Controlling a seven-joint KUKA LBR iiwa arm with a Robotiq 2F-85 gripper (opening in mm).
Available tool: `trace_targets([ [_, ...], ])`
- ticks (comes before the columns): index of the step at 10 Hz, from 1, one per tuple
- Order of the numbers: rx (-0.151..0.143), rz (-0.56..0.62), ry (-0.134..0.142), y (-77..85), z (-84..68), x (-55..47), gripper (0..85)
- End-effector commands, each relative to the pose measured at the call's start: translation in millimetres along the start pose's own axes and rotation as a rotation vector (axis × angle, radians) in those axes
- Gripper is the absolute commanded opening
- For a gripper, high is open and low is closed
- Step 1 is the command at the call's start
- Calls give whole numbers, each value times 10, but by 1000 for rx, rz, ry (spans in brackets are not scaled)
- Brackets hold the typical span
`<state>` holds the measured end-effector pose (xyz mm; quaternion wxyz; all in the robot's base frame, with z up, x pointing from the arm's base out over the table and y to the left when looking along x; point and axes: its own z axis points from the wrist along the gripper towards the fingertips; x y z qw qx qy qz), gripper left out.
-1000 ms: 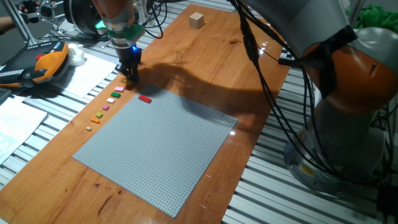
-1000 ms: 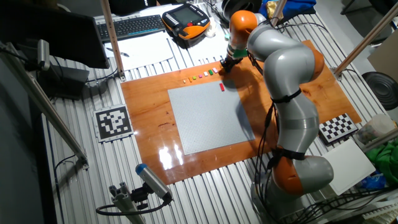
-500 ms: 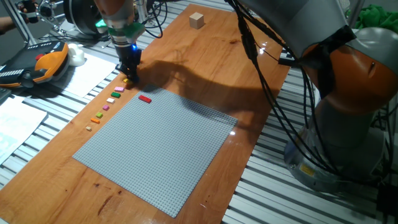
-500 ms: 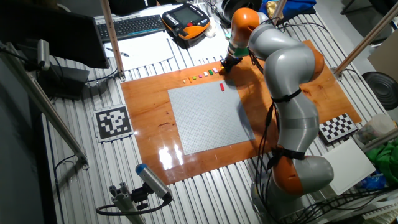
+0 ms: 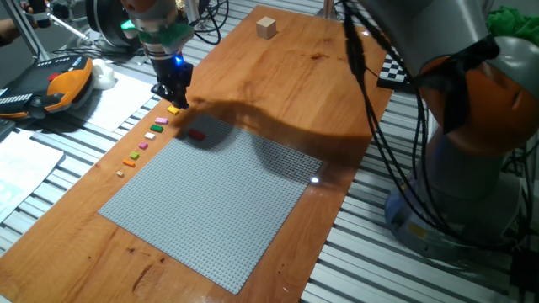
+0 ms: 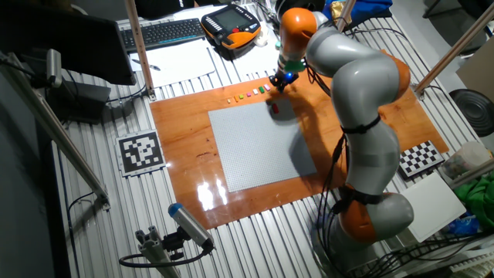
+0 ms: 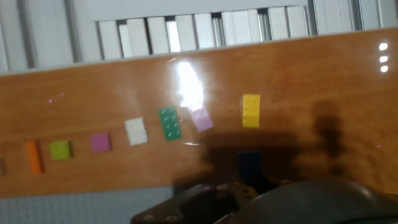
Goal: Stack small Lego blocks randomly, one at a time
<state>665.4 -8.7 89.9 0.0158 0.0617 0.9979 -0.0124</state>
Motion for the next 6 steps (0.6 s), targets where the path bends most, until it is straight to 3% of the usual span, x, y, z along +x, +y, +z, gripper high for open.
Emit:
trace_targets([
  [1, -10, 12, 2, 12, 7, 322, 0],
  [3, -19, 37, 3, 105, 57, 453, 0],
  [6, 0, 49, -15, 230, 224, 504, 0],
])
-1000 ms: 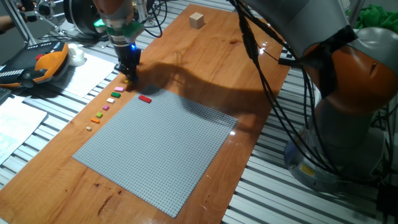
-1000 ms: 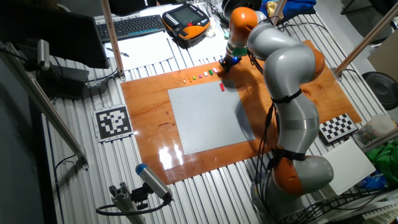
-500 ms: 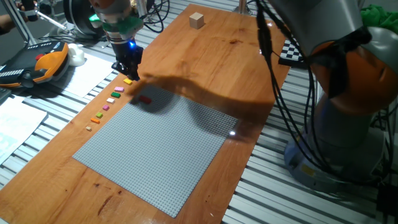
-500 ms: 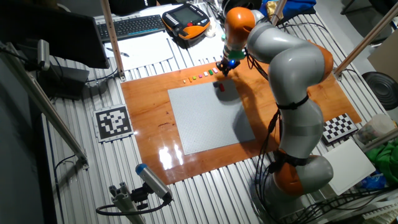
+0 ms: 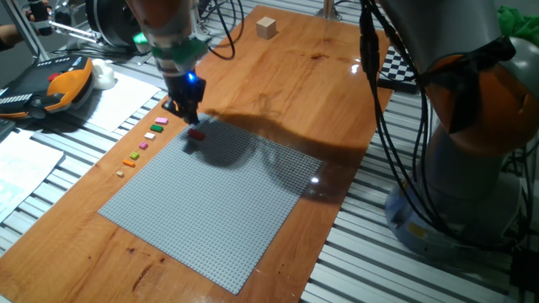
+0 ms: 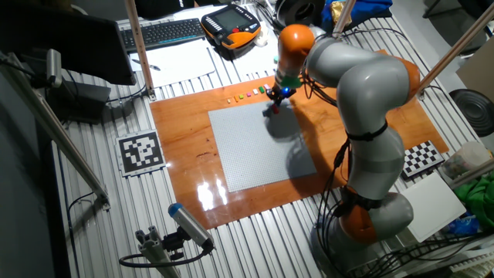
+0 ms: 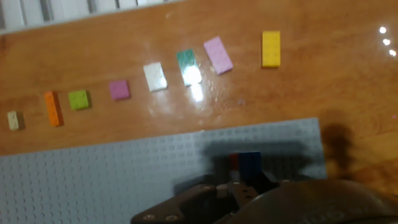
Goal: Stack small Lego blocks randomly, one at a time
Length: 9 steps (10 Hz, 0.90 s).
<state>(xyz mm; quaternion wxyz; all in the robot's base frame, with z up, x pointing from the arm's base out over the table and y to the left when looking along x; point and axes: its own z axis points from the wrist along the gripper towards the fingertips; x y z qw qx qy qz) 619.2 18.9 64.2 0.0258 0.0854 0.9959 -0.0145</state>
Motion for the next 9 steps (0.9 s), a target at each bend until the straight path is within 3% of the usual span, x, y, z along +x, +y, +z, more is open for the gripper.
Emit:
trace_targets([
  [1, 6, 2, -13, 13, 87, 8, 0],
  [4, 12, 31, -11, 7, 164, 3, 0],
  [9, -2, 29, -18, 12, 281, 22, 0],
])
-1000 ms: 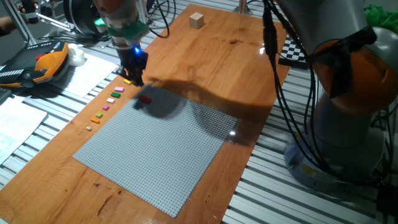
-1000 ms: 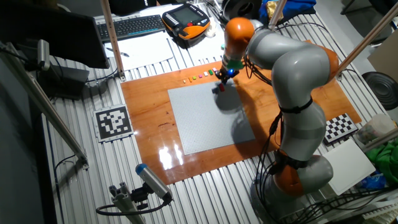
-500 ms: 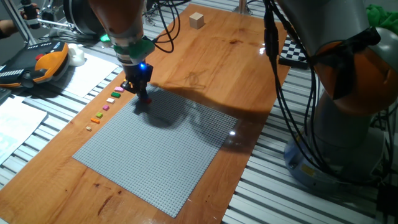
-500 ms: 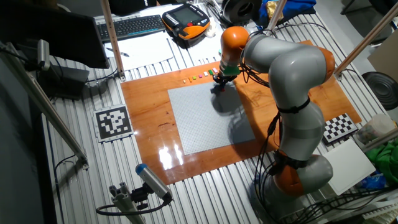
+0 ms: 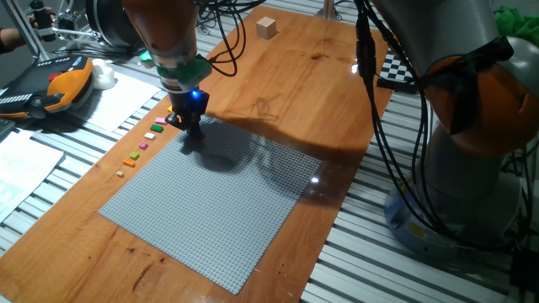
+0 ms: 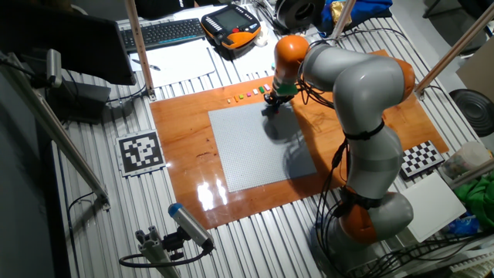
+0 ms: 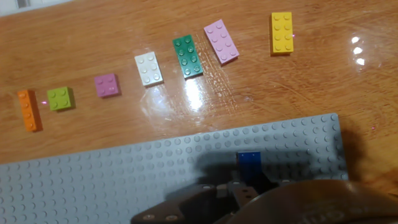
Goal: Stack small Lego blocks randomly, one at a time
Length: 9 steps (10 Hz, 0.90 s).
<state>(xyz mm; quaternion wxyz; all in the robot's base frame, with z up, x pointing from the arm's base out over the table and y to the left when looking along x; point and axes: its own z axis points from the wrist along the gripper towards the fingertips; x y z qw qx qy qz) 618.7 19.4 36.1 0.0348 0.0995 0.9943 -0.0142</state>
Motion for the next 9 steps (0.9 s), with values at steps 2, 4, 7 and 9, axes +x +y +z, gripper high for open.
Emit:
trace_targets([
  [2, -2, 1, -1, 4, 19, 3, 0],
  [4, -3, 0, -9, 11, 57, -4, 0],
  [7, -7, -8, -17, 9, 102, -4, 0],
  [9, -7, -8, -19, 13, 108, -5, 0],
])
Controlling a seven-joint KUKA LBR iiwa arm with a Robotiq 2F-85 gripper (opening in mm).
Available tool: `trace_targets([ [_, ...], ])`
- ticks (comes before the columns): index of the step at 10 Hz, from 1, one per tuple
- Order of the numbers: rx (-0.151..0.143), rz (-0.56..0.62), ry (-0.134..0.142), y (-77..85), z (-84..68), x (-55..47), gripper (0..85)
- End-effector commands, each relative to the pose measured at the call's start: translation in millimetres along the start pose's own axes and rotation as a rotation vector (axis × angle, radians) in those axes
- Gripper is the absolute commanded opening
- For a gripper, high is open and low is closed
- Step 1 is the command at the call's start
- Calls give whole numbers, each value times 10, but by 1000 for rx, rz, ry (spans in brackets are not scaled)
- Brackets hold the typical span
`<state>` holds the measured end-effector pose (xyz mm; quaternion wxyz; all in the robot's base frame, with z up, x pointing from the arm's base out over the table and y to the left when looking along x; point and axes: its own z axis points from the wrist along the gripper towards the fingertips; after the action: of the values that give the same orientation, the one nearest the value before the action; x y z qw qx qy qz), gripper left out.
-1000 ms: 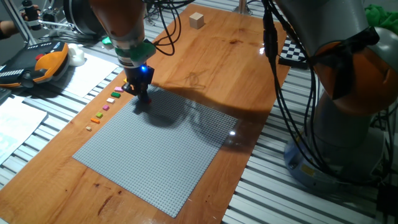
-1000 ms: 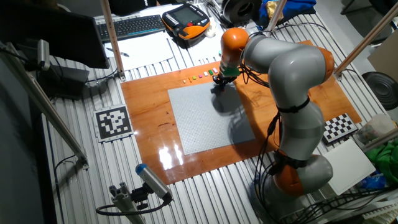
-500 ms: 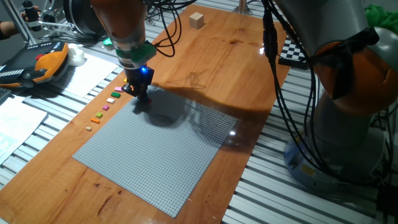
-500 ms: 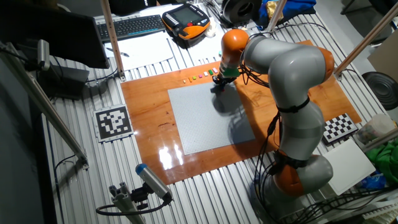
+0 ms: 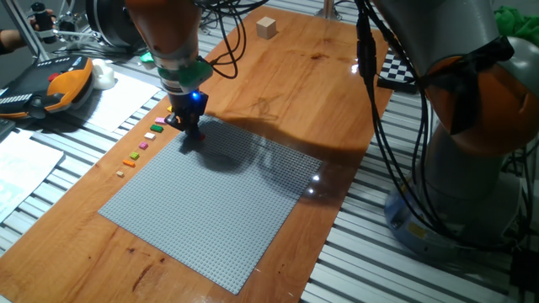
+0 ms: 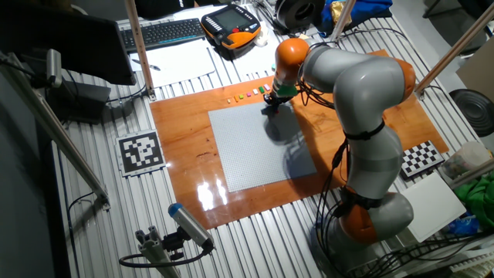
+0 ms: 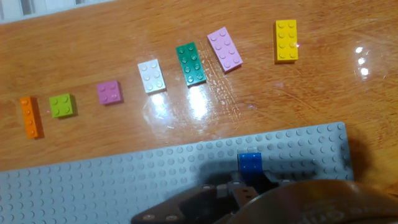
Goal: Stack small Lego blocks randomly, one at a time
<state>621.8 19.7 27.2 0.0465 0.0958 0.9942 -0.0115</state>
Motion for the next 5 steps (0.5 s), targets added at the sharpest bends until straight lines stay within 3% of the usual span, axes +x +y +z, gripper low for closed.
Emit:
trace_targets([
  [1, -1, -1, 4, 5, 18, 20, 0],
  [5, 20, -42, 16, 36, -38, 32, 0],
])
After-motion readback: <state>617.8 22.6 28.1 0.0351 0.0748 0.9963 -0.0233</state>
